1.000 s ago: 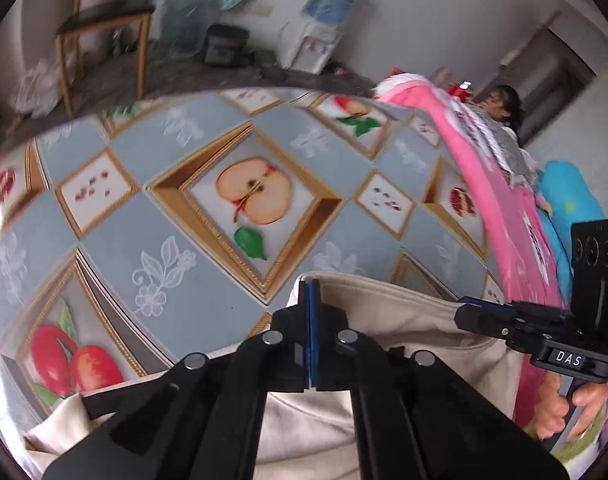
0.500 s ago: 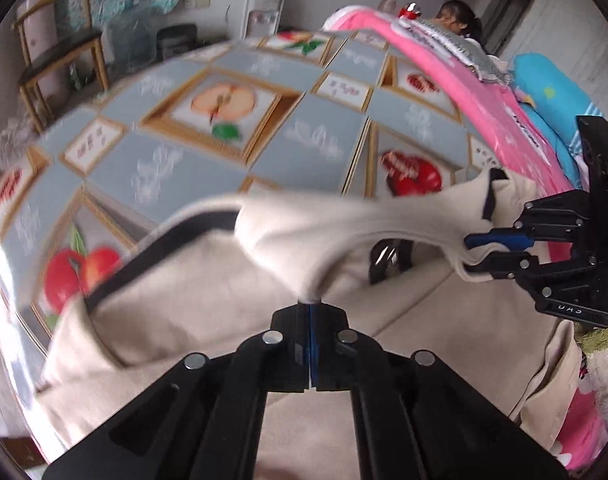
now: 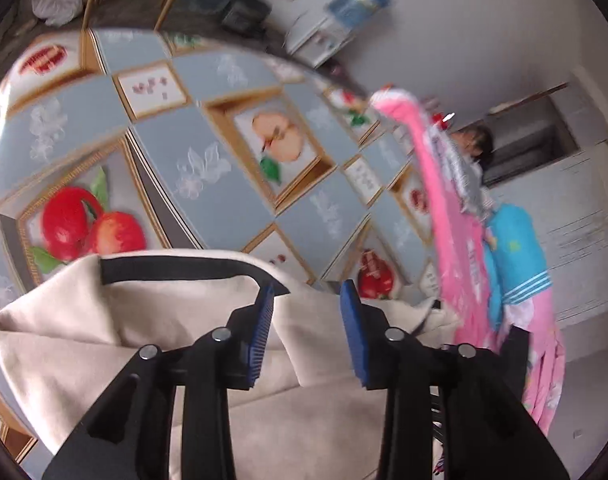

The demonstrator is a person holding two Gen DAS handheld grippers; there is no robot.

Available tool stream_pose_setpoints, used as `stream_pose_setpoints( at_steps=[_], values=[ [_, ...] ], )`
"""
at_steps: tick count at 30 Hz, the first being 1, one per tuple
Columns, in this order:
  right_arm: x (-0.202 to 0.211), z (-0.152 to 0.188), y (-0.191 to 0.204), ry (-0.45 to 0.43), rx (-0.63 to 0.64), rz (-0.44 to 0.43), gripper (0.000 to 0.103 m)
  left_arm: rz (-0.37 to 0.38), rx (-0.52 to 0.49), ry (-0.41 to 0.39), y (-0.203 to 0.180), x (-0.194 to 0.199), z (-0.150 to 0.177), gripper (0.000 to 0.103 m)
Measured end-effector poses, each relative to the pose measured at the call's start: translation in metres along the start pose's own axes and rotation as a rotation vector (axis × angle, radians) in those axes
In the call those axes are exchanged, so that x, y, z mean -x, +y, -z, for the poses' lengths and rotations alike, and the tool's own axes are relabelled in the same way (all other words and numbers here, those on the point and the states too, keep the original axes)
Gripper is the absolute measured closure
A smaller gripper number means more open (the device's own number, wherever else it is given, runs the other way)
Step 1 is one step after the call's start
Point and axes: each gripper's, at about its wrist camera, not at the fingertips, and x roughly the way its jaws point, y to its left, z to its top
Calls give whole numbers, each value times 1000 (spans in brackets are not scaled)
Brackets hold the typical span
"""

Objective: Fold large clothes

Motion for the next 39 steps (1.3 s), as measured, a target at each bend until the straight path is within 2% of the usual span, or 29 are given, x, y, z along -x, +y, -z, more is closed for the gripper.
stream_pose_setpoints(
  at_steps=[1, 3, 5, 6, 9, 12, 15, 16, 17, 20, 22, 25, 27, 29, 33, 35, 37, 39],
  values=[
    [2, 0, -2, -2, -15, -5, 92, -38, -4, 54, -3, -17, 1, 69],
    [15, 1, -6, -18, -38, -24, 91, -152, -34, 91, -5, -35, 6, 69],
    [38, 3, -14, -67, -73, -68, 77, -167, -58, 89, -5, -41, 13, 69],
    [51, 4, -18, -102, -90, -103, 73, -167, -67, 76, -5, -39, 16, 69],
    [82, -1, -31, -216, -167, -234, 71, -176, -111, 67, -7, -38, 20, 69],
    [83, -18, -37, -282, -259, -338, 71, -213, -180, 64, -11, -40, 23, 69],
    [53, -43, -22, -230, -276, -312, 82, -232, -201, 59, -15, -41, 23, 69],
    [41, -49, -16, -202, -274, -300, 89, -218, -186, 58, -13, -40, 22, 69],
    [26, -54, -10, -171, -277, -294, 92, -199, -167, 57, -8, -35, 23, 69],
    [-8, -60, 3, -88, -264, -279, 95, -111, -66, 69, 7, -26, 21, 69],
    [-25, -56, 4, -38, -284, -295, 98, -78, -14, 82, 14, -23, 20, 68],
    [-35, -51, 0, -28, -308, -321, 98, -38, 38, 116, 22, -27, 19, 59],
    [-37, -51, -5, -29, -338, -339, 100, -23, 36, 120, 19, -30, 16, 53],
    [-40, -50, -8, -34, -369, -351, 101, -36, 27, 120, 13, -33, 13, 51],
    [-43, -51, -9, -55, -407, -359, 101, -111, -42, 104, -2, -38, 15, 52],
    [-41, -50, -8, -56, -409, -356, 101, -131, -81, 106, -9, -41, 19, 70],
    [-33, -48, -10, -55, -421, -369, 100, -181, -132, 96, -15, -42, 22, 78],
    [-11, -39, -18, -89, -448, -377, 89, -231, -206, 91, -23, -45, 25, 85]
  ],
)
